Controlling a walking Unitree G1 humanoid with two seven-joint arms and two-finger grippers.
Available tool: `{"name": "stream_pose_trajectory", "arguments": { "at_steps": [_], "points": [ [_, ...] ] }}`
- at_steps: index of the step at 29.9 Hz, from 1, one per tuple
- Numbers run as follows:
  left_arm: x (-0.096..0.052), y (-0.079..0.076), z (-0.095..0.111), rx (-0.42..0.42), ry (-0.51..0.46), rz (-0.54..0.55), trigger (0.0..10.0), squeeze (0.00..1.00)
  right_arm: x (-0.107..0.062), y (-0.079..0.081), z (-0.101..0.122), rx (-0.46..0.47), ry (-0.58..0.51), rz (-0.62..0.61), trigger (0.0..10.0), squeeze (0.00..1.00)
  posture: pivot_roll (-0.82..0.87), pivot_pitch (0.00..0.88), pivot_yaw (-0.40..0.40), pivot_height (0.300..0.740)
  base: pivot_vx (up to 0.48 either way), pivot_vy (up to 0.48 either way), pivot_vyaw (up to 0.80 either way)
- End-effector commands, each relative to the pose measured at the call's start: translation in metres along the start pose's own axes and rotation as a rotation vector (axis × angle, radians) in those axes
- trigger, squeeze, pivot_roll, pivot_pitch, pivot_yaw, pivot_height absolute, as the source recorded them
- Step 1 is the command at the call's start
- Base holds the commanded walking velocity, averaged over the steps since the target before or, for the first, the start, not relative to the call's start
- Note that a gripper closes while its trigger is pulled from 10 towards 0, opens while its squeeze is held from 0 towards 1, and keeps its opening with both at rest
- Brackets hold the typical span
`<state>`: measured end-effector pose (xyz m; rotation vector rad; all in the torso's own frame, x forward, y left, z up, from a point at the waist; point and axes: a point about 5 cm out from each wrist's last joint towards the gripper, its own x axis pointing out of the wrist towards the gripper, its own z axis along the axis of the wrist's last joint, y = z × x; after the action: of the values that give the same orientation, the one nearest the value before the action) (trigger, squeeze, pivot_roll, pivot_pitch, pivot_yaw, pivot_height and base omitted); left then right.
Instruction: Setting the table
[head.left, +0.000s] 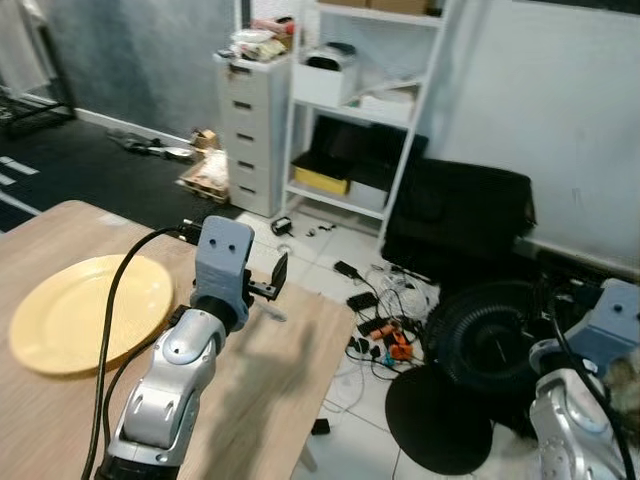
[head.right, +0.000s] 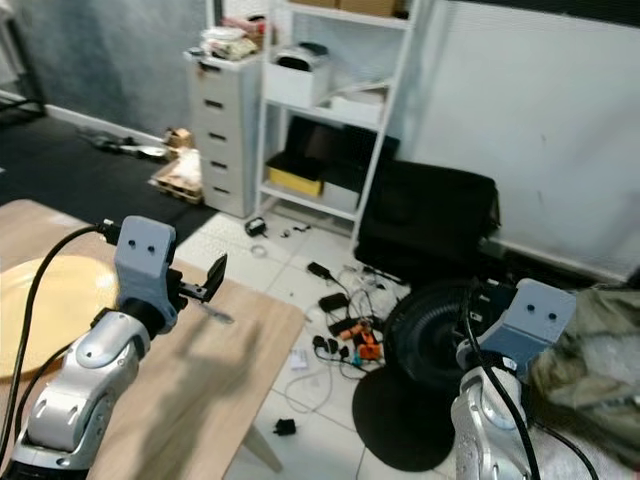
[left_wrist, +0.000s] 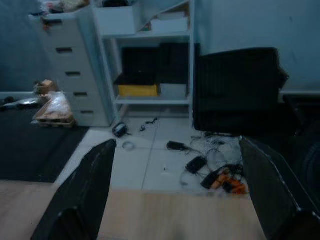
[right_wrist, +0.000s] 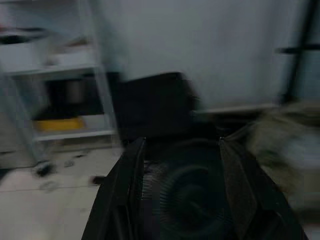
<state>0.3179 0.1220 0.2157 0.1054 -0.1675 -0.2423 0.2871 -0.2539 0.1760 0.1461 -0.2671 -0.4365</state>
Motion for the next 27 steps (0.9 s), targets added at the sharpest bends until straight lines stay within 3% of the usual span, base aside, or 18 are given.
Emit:
{"name": "stream_pose_trajectory", "arguments": {
  "at_steps": [1, 27],
  "points": [
    [-0.0022, -0.0007, -0.0017, 0.014, 0.002, -0.01, 10.0, 0.0, 0.0004, -0.0029, 0.0017, -0.006, -0.009, -0.013, 10.0, 0.0, 0.07, 0.063, 0.042, 0.74, 0.0, 0.0, -0.8],
    [-0.0006, -0.0037, -0.004, -0.025, 0.01, -0.035, 10.0, 0.0, 0.0002, -0.005, 0.0041, -0.024, -0.018, -0.012, 10.0, 0.0, 0.05, 0.064, 0.043, 0.74, 0.0, 0.0, -0.8]
  ]
}}
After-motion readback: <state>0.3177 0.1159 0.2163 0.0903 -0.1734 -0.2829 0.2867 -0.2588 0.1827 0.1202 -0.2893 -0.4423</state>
